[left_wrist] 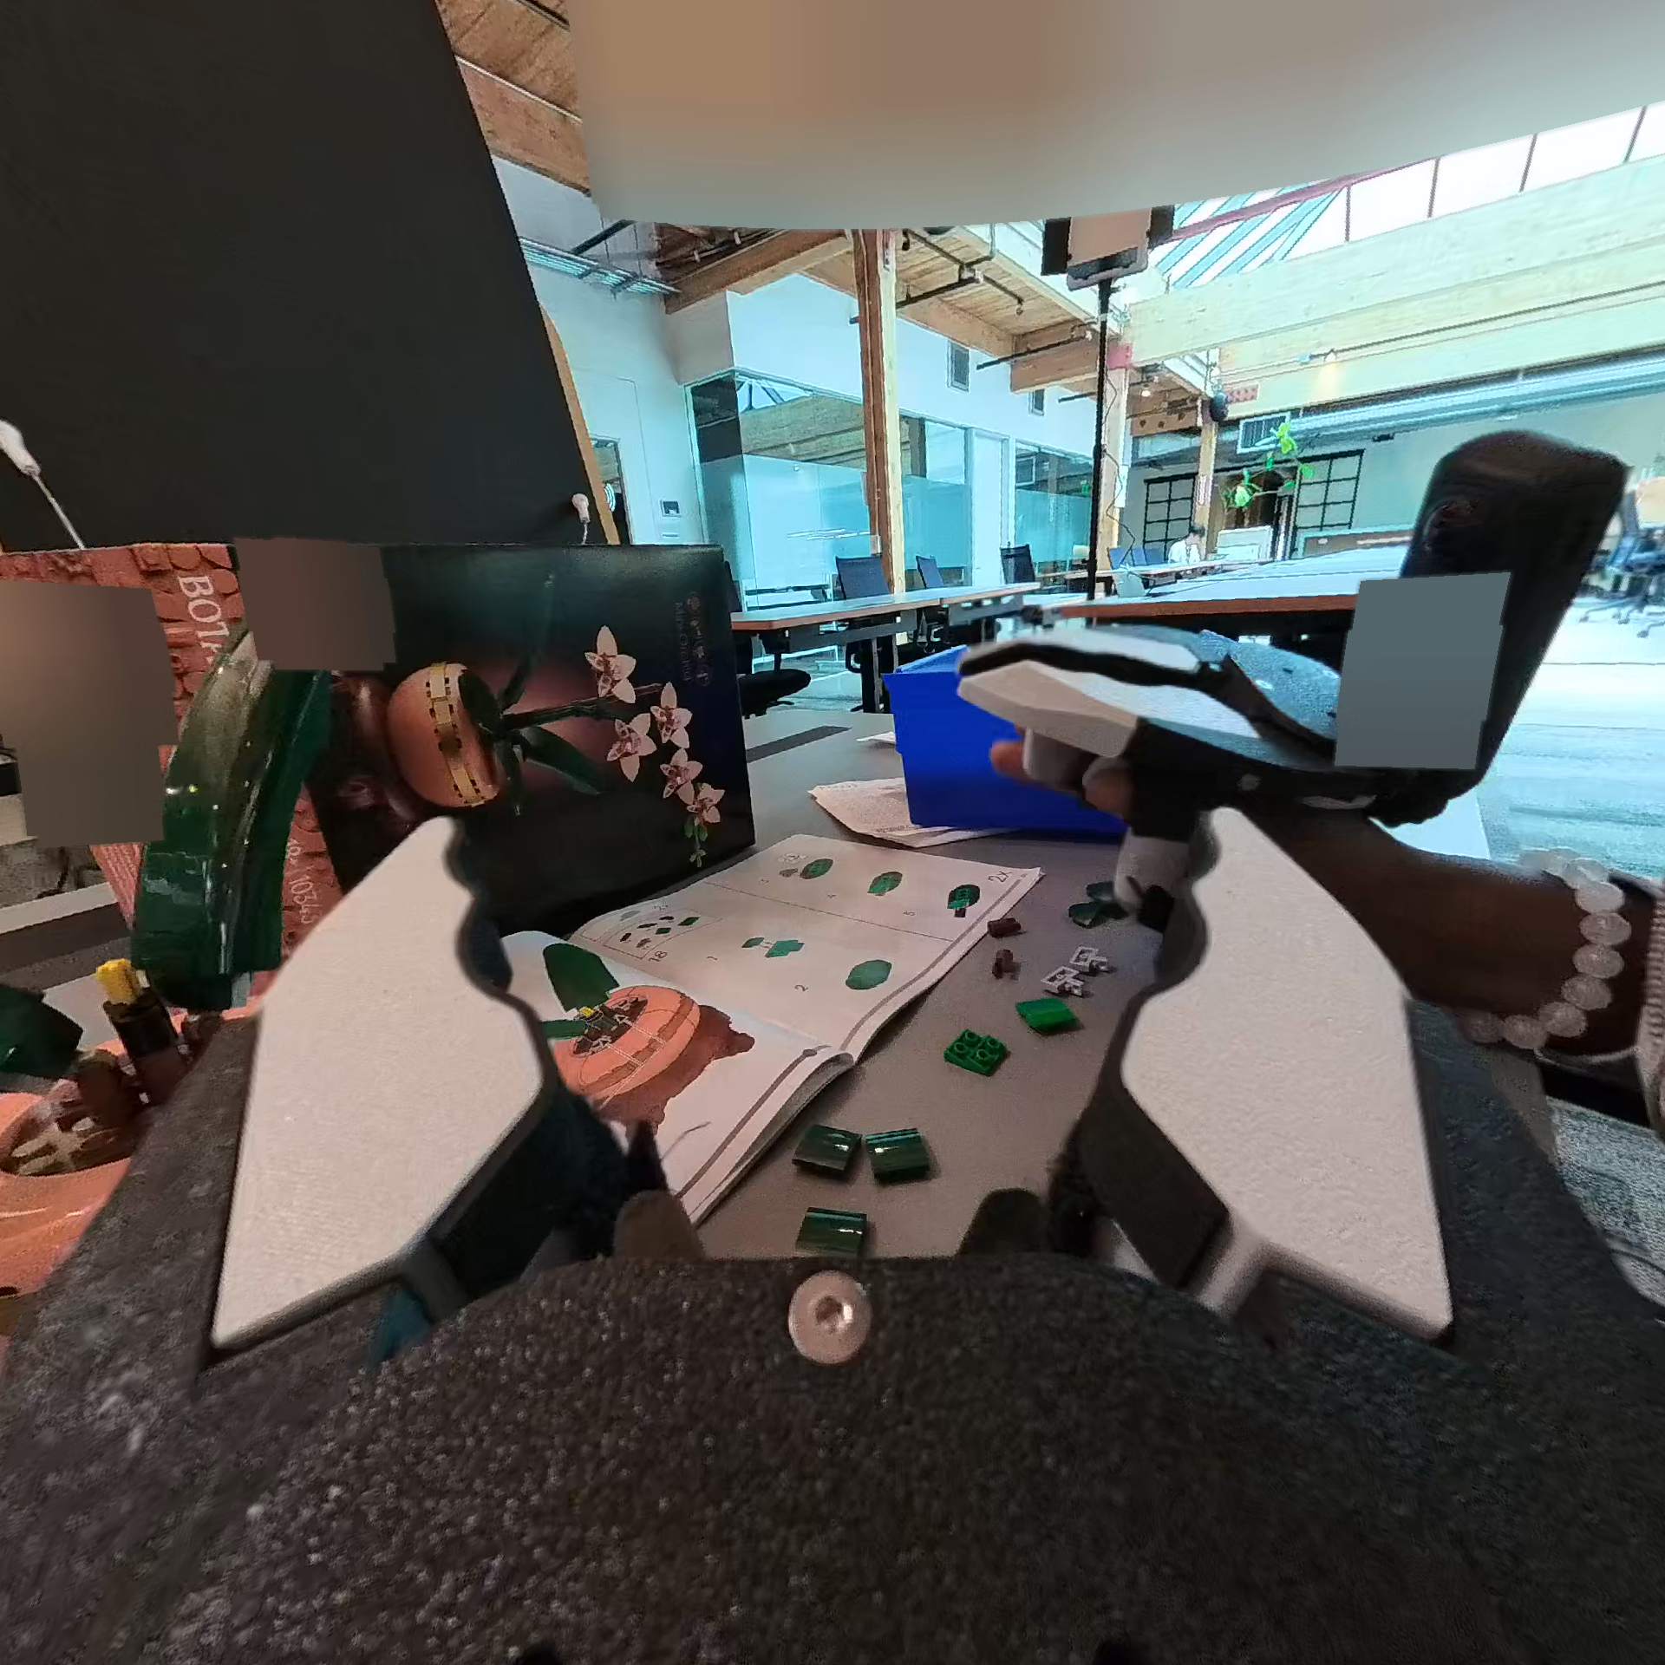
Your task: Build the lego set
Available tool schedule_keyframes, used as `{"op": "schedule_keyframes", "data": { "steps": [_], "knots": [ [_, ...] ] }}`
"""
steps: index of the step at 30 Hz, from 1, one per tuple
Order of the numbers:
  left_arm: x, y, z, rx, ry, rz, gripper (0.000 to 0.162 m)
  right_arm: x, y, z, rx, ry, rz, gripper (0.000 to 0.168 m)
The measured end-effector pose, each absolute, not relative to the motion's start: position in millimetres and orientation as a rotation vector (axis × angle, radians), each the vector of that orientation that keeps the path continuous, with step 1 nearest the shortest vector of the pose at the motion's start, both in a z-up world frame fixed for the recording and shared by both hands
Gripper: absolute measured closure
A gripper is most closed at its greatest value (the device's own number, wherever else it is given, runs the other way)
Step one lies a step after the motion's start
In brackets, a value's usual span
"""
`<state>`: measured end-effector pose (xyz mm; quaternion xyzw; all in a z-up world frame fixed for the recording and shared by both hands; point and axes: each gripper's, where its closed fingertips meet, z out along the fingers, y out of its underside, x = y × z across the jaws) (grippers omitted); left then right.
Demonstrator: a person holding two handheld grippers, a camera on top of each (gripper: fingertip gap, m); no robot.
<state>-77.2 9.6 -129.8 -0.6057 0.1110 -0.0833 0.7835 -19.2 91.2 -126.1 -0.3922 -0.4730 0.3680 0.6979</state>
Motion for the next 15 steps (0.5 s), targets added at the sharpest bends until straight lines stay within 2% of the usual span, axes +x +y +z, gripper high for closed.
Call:
{"op": "schedule_keyframes", "data": {
  "steps": [2, 5, 7, 9, 11, 12, 13, 15],
  "knots": [
    [-76, 5, -128, -1.276, 0.269, -0.177, 0.051, -18, 91, -124, -0.871, -1.032, 0.847, 0.168],
    [-77, -3, -122, -1.213, 0.295, -0.125, 0.113, -21, 87, -126, -0.875, -1.051, 0.906, 0.167],
    [-78, -6, -120, -1.199, 0.297, -0.105, 0.162, -20, 88, -123, -0.868, -1.022, 0.917, 0.154],
    [-79, -5, -124, -1.221, 0.297, -0.098, 0.162, -14, 95, -112, -0.841, -0.908, 0.914, 0.106],
    [-80, -5, -125, -1.224, 0.3, -0.075, 0.162, -4, 97, -105, -0.815, -0.852, 0.907, 0.124],
    [-81, -5, -125, -1.223, 0.297, -0.057, 0.162, 0, 91, -103, -0.783, -0.885, 0.915, 0.168],
    [-82, -4, -125, -1.227, 0.291, -0.046, 0.154, 1, 88, -102, -0.769, -0.888, 0.951, 0.168],
    [-87, -2, -126, -1.241, 0.259, -0.042, 0.108, -3, 90, -106, -0.812, -0.888, 1.022, 0.167]
  ]
}}
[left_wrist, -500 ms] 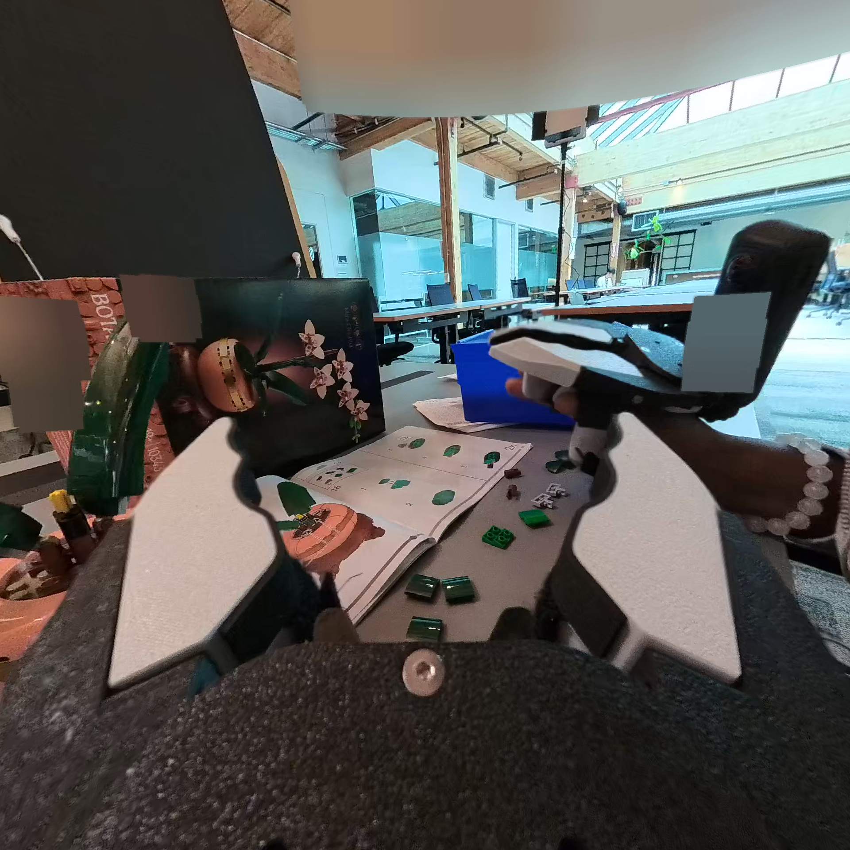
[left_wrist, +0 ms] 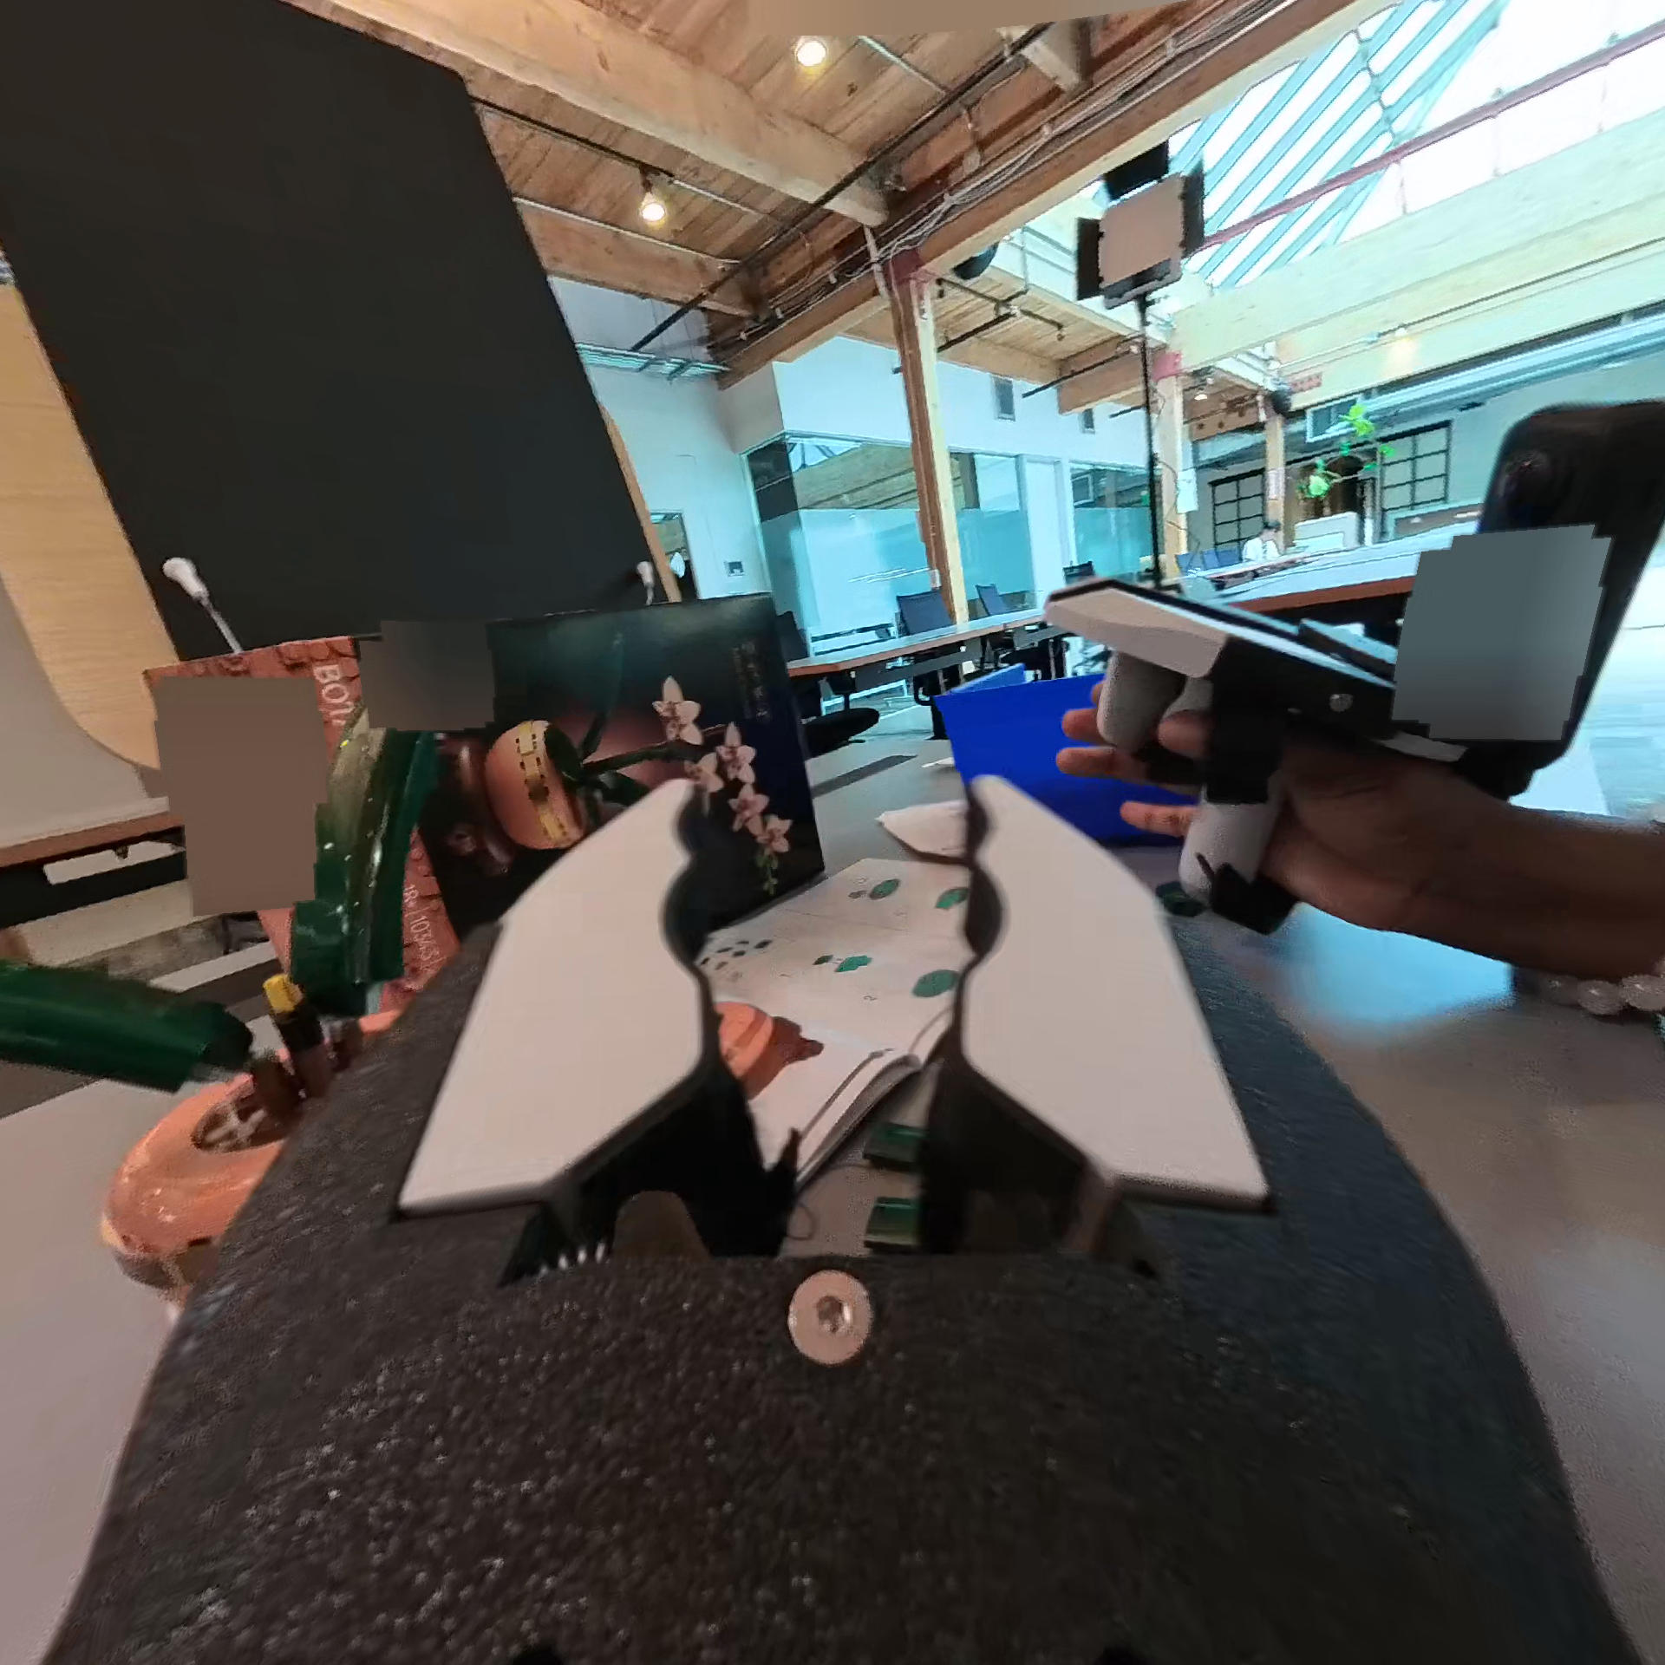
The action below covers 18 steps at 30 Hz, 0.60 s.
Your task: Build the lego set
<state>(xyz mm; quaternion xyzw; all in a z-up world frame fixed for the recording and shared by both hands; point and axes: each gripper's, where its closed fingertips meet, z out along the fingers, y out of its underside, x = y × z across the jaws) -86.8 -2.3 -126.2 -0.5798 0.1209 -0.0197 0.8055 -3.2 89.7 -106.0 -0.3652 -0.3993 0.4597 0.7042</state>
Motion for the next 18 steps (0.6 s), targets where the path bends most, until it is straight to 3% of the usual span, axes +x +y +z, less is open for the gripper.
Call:
{"op": "schedule_keyframes", "data": {
  "steps": [1, 2, 3, 4, 5, 6, 7, 8, 10, 12, 14, 15, 16, 17, 18],
  "knots": [
    [-89, -2, -126, -1.243, 0.242, -0.043, 0.1, -3, 95, -106, -0.841, -0.857, 1.039, 0.155],
    [-91, -2, -125, -1.237, 0.234, -0.044, 0.11, 1, 103, -103, -0.848, -0.793, 1.03, 0.129],
    [-91, -4, -124, -1.226, 0.244, -0.044, 0.143, 7, 110, -98, -0.844, -0.713, 1.009, 0.106],
    [-91, -5, -123, -1.217, 0.252, -0.036, 0.162, 15, 114, -93, -0.829, -0.653, 0.986, 0.098],
    [-95, -3, -123, -1.227, 0.235, -0.026, 0.162, 21, 114, -89, -0.801, -0.625, 0.964, 0.099],
    [-97, 3, -127, -1.258, 0.22, -0.025, 0.162, 24, 111, -87, -0.769, -0.634, 0.934, 0.119],
    [-97, 7, -126, -1.278, 0.215, -0.035, 0.162, 24, 105, -89, -0.749, -0.69, 0.91, 0.16],
    [-92, 11, -121, -1.278, 0.23, -0.044, 0.162, 20, 98, -93, -0.749, -0.756, 0.918, 0.168],
    [-84, 19, -109, -1.274, 0.293, -0.036, 0.153, 11, 96, -104, -0.798, -0.828, 0.915, 0.168],
    [-84, 30, -104, -1.286, 0.325, 0.024, 0.124, 9, 98, -107, -0.823, -0.818, 0.926, 0.161],
    [-89, 35, -106, -1.283, 0.296, 0.057, 0.121, 13, 103, -102, -0.821, -0.745, 0.922, 0.125],
    [-88, 33, -109, -1.269, 0.29, 0.044, 0.128, 15, 105, -99, -0.815, -0.704, 0.926, 0.105],
    [-85, 30, -115, -1.264, 0.296, 0.02, 0.162, 18, 105, -96, -0.8, -0.679, 0.935, 0.099],
    [-84, 29, -120, -1.289, 0.299, 0.001, 0.162, 22, 104, -93, -0.784, -0.659, 0.938, 0.101],
    [-84, 28, -123, -1.335, 0.305, -0.003, 0.162, 26, 105, -91, -0.772, -0.645, 0.932, 0.117]
  ]
}}
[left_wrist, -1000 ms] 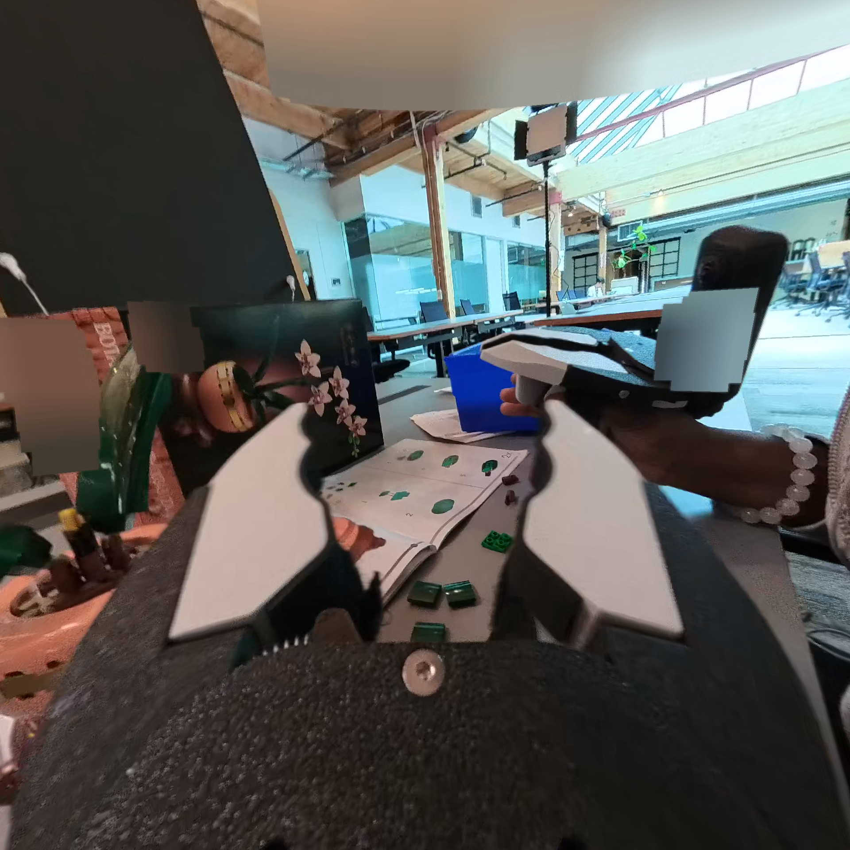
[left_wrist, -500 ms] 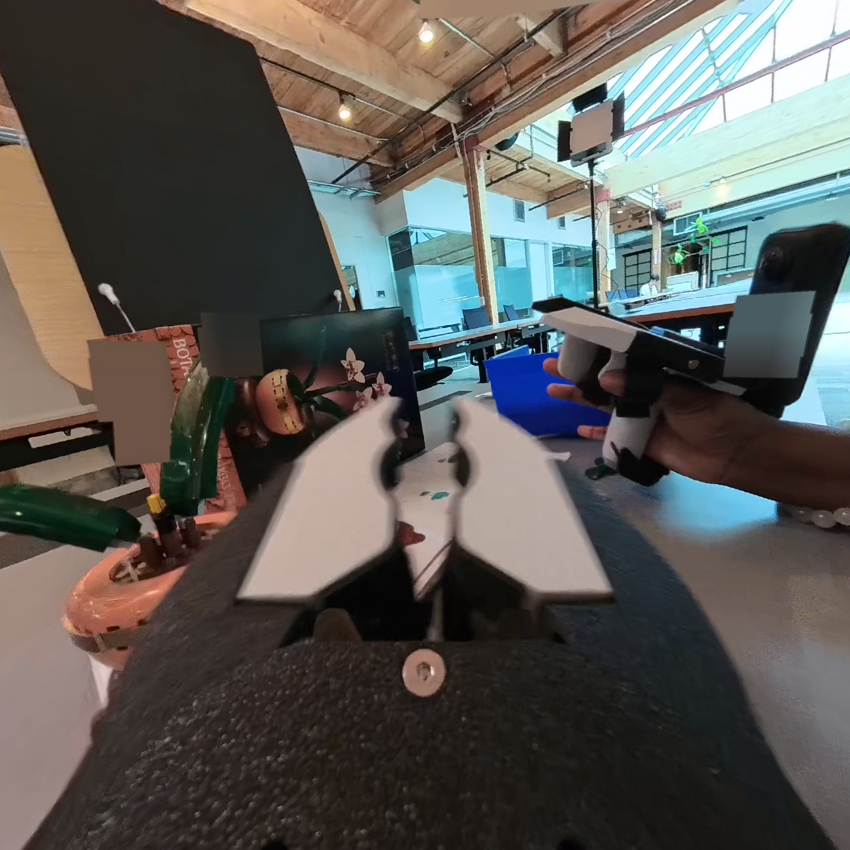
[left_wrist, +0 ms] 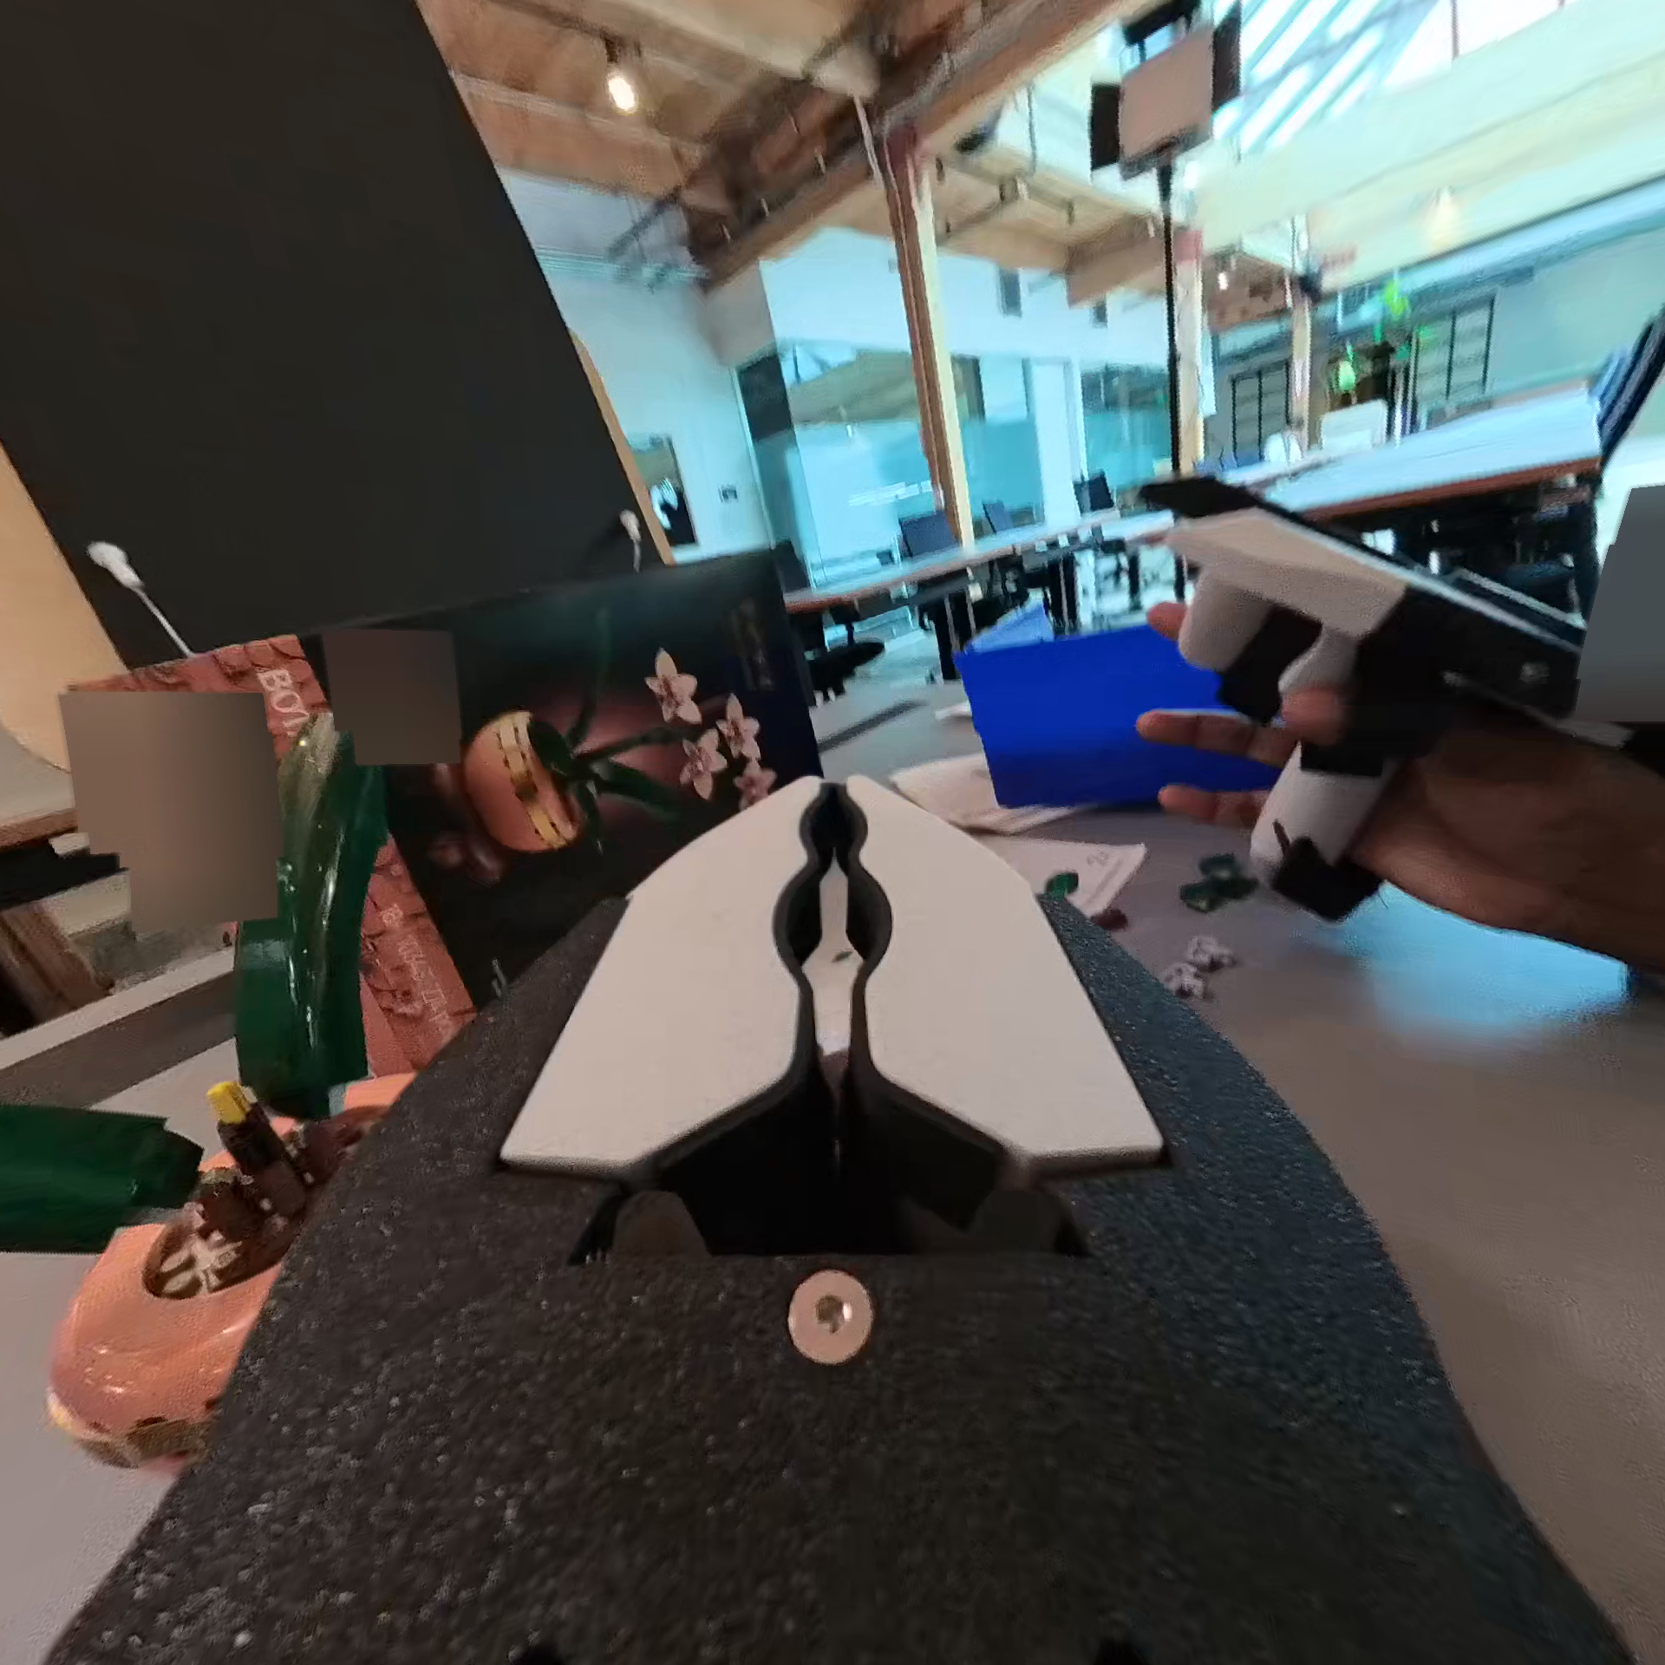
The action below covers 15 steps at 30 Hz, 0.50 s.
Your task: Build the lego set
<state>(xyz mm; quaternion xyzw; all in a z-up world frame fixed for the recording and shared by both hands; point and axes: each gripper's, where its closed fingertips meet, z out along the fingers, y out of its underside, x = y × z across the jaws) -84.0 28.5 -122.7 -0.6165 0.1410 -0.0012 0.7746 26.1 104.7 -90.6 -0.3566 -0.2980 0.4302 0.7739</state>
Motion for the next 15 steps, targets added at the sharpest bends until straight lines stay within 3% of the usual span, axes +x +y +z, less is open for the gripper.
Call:
{"op": "schedule_keyframes", "data": {
  "steps": [1, 2, 6, 8, 12, 15],
  "knots": [
    [-84, 28, -123, -1.342, 0.322, 0.004, 0.162, 29, 101, -91, -0.757, -0.664, 0.939, 0.152],
    [-85, 28, -125, -1.343, 0.329, 0.008, 0.162, 25, 96, -92, -0.761, -0.721, 0.98, 0.168],
    [-87, 31, -139, -1.43, 0.322, -0.062, 0.162, 1, 90, -123, -0.925, -1.115, 0.989, 0.166],
    [-89, 35, -146, -1.484, 0.314, -0.079, 0.153, 12, 94, -121, -0.942, -1.277, 0.898, 0.16],
    [-78, 34, -157, -1.526, 0.376, -0.116, 0.149, 63, 118, -131, -1.234, -1.497, 0.728, 0.135],
    [-73, 35, -158, -1.519, 0.411, -0.09, 0.147, 97, 121, -166, -1.466, -1.624, 0.586, 0.128]
  ]
}}
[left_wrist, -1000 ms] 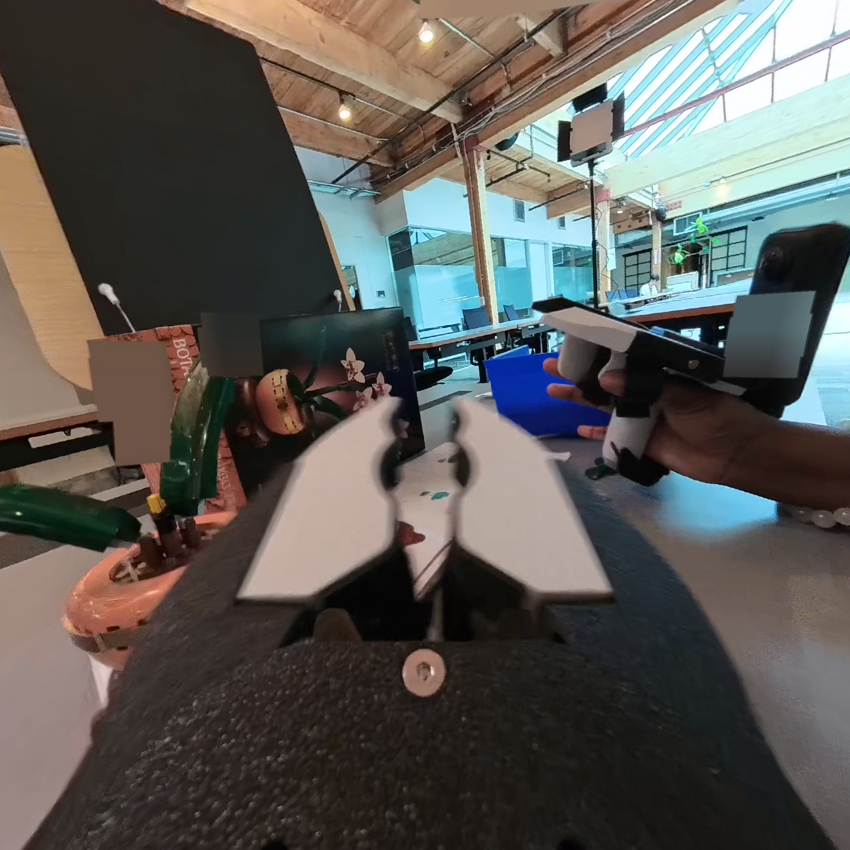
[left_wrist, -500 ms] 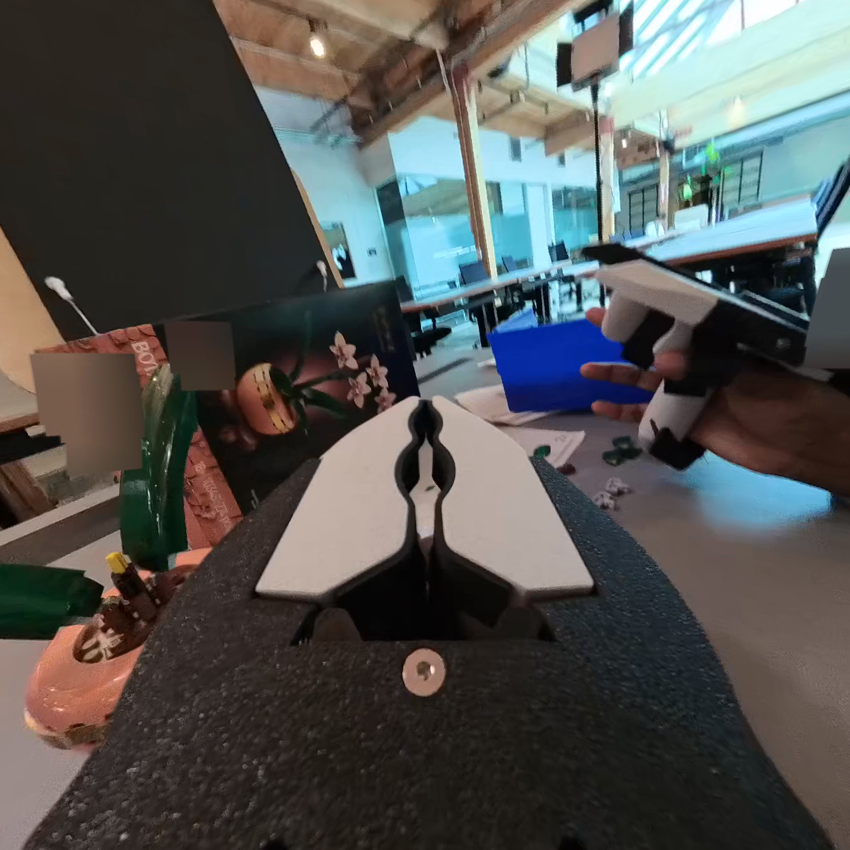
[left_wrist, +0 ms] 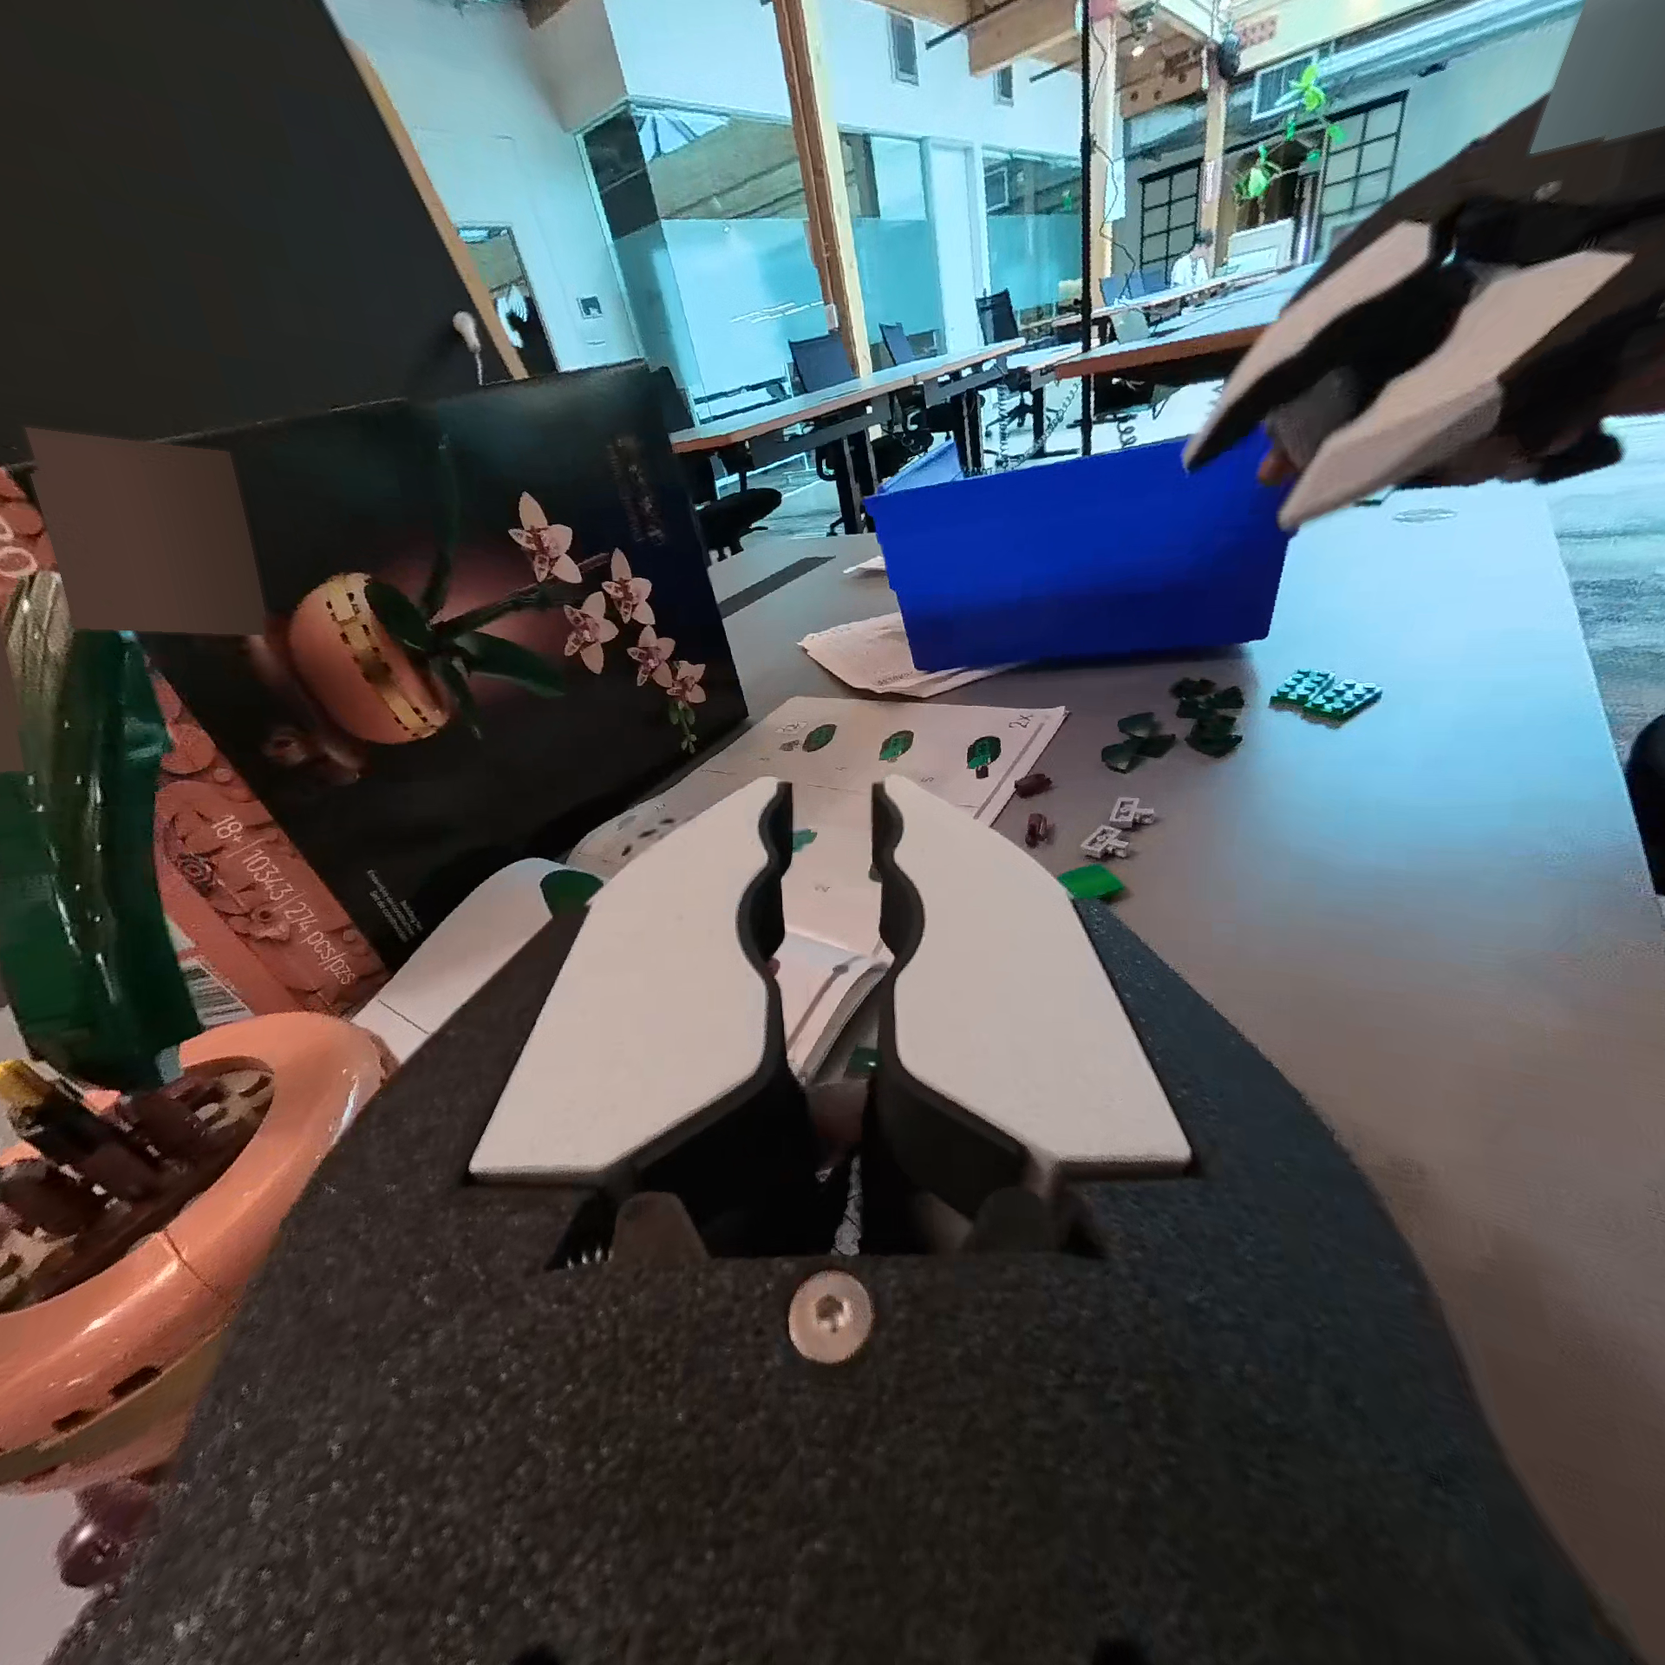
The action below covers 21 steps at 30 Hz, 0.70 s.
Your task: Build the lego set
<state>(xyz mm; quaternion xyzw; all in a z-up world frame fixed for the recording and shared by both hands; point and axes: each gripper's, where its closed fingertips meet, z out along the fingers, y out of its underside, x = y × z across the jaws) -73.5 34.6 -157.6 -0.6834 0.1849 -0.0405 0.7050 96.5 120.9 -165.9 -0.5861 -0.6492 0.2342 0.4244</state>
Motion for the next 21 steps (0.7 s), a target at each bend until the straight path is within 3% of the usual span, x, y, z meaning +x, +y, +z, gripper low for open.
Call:
{"op": "schedule_keyframes", "data": {
  "steps": [5, 13, 16, 21],
  "knots": [
    [-67, 31, -144, -1.422, 0.462, -0.038, 0.146, 146, 112, -227, -1.808, -1.821, 0.411, 0.131],
    [-54, 23, -125, -1.316, 0.482, -0.103, 0.147, 177, 119, -247, -1.914, -1.809, 0.284, 0.142],
    [-28, 6, -127, -1.351, 0.643, -0.252, 0.145, 168, 109, -255, -1.925, -1.828, 0.394, 0.157],
    [18, -38, -149, -1.428, 0.918, -0.493, 0.138, 125, 78, -257, -1.71, -1.986, 0.588, 0.158]
  ]
}}
